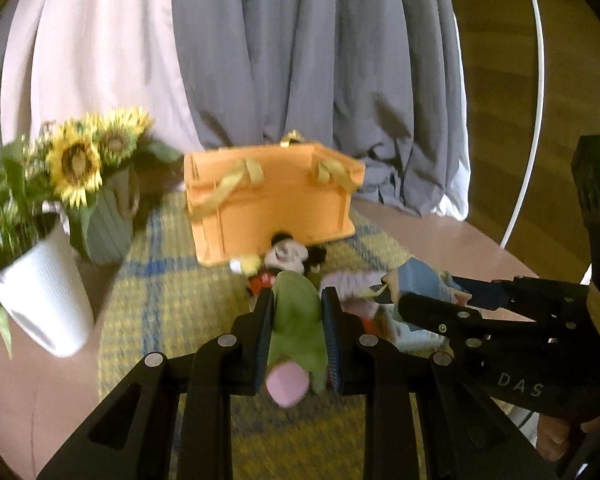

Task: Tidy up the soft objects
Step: 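Lift both held toys and carry them over the orange crate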

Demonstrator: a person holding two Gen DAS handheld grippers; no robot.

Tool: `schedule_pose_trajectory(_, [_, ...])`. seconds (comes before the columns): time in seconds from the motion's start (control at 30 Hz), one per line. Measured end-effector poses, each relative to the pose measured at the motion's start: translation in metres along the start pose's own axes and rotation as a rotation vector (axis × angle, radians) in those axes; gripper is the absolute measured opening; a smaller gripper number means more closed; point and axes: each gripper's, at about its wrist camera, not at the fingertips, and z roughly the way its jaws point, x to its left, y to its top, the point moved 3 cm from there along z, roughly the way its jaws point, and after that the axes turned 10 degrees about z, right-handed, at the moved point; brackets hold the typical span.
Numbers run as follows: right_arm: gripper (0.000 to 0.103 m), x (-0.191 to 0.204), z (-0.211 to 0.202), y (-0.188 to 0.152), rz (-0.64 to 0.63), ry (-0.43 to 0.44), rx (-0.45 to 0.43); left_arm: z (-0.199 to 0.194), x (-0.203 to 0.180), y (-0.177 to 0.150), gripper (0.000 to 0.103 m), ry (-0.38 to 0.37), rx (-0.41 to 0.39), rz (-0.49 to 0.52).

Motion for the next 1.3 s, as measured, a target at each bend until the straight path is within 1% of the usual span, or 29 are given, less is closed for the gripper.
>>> schedule_pose_trajectory(0.3, [0.044, 0.018, -0.001, 0.037, 0.026, -0.018, -0.116, 0.002, 0.027, 0.038, 0.024, -0.019, -0.106, 0.032])
schedule_pose_trajectory(0.43, [0.044, 0.021, 0.001, 0.051, 0.037, -0.03, -0.164, 0.005, 0.033, 0.052, 0.024, -0.014, -0.135, 0.046])
schedule_pose_trajectory(0.6, [0.044, 0.019, 0.002, 0.069, 0.037, -0.029, -0.203, 0.012, 0.037, 0.068, 0.024, 0.0, -0.158, 0.035])
schedule_pose_trajectory(0.77, [0.044, 0.014, 0.005, 0.092, 0.026, -0.003, -0.24, 0.02, 0.038, 0.084, 0.024, 0.043, -0.173, 0.02])
schedule_pose_trajectory(1.0, [0.044, 0.007, 0.018, 0.123, -0.003, 0.037, -0.261, 0.034, 0.042, 0.106, 0.024, 0.102, -0.204, 0.007])
schedule_pose_trajectory(1.3, [0.044, 0.009, 0.038, 0.16, -0.018, 0.086, -0.296, 0.057, 0.058, 0.138, 0.024, 0.15, -0.253, 0.024])
